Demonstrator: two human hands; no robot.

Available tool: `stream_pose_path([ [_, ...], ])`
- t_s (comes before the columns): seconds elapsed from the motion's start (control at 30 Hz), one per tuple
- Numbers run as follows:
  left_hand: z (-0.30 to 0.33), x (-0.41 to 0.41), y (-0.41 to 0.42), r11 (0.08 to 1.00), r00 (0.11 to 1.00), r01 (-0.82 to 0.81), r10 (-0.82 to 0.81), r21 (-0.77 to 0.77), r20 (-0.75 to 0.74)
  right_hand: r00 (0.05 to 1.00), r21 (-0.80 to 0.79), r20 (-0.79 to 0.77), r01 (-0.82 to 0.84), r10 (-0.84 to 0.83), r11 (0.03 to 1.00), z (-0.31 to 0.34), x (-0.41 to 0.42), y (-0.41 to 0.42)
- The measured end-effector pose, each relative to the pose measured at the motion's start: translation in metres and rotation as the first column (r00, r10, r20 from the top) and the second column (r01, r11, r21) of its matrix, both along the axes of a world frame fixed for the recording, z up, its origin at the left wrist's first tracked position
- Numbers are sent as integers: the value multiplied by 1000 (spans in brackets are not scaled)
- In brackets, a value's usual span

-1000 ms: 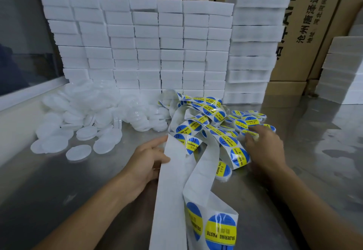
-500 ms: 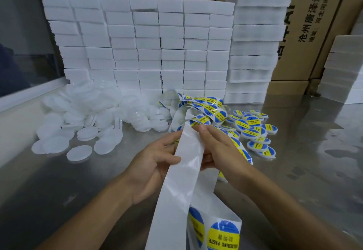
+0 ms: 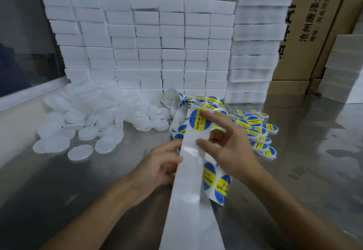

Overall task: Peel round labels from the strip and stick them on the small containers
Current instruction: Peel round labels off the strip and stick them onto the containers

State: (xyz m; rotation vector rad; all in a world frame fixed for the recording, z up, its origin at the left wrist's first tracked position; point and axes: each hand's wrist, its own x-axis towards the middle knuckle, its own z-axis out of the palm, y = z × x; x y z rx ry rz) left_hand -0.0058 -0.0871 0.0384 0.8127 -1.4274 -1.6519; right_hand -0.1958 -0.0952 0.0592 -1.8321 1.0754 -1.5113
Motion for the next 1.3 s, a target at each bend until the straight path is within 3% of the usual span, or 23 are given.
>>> stream_pose_path([
  [0.13, 1, -3, 2, 968, 973, -232, 231, -95, -17, 961, -169, -277, -42, -6, 985, -10, 6, 2],
  [0.27, 1, -5, 1, 911, 919, -392, 393, -125, -19, 894, -324, -434, -38, -113, 945, -12, 7, 3],
  [0.47, 1, -6, 1, 872, 879, -466, 475, -153, 31, 846, -467, -417, 115, -333, 877, -11, 5, 1],
  [0.67, 2, -9, 4, 881, 889, -438, 454, -178, 62, 773, -598, -517, -20, -366, 801, -7, 6, 5],
  [0.93, 4, -11, 7, 844, 881, -414, 465, -342, 83, 727, -644, -527, -5, -439, 765, -4, 13, 7],
  [1.0, 5, -10, 8, 839, 884, -403, 461, -365, 83, 752, -608, -508, 32, -420, 793, -5, 15, 8],
  [1.1, 4, -10, 7, 839, 885, -385, 454, -383, 104, 879, -419, -389, 99, -277, 903, -8, 15, 9],
  [1.2, 0, -8, 5, 841, 872, -396, 470, -369, 137, 983, -43, -123, 135, -139, 990, -8, 14, 7],
  [1.3, -1, -3, 3, 821, 837, -457, 527, -342, 148, 971, 334, 201, 57, -130, 941, -4, 10, 0],
])
